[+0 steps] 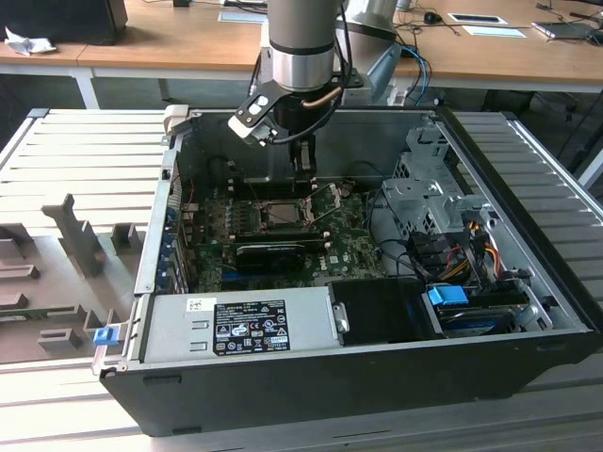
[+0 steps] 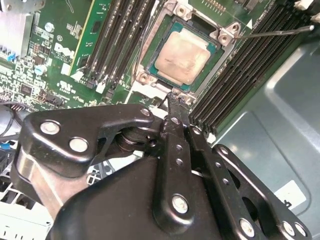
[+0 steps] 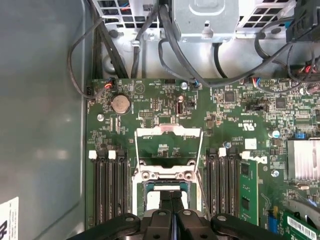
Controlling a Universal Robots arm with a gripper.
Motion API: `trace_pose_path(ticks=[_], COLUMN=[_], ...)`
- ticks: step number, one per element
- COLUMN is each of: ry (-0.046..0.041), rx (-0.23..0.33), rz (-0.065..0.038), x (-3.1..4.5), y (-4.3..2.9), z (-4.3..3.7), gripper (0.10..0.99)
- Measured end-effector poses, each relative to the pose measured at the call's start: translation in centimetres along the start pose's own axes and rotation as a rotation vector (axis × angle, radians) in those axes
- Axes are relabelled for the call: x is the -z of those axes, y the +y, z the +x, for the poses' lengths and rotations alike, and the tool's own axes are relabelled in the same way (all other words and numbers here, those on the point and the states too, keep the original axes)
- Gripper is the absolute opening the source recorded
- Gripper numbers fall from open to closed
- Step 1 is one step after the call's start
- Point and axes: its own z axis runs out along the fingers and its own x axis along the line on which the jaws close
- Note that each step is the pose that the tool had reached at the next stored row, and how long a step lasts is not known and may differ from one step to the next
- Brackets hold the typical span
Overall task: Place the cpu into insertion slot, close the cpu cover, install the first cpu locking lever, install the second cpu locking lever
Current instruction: 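Close the cpu cover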
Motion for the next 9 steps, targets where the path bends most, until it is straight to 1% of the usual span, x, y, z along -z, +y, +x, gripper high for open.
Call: trace_pose_path(ticks=[4,6,9], ry=[0.0002,0.0003,0.0005], rx=[0.000,0.000,0.000], rz=[0.000,0.000,0.000], x=[0.39,0.77,0.88], y=[0.04,0.10,0.30], z=[0.00,0.01,0.02], gripper=[0.106,0.106,0.106])
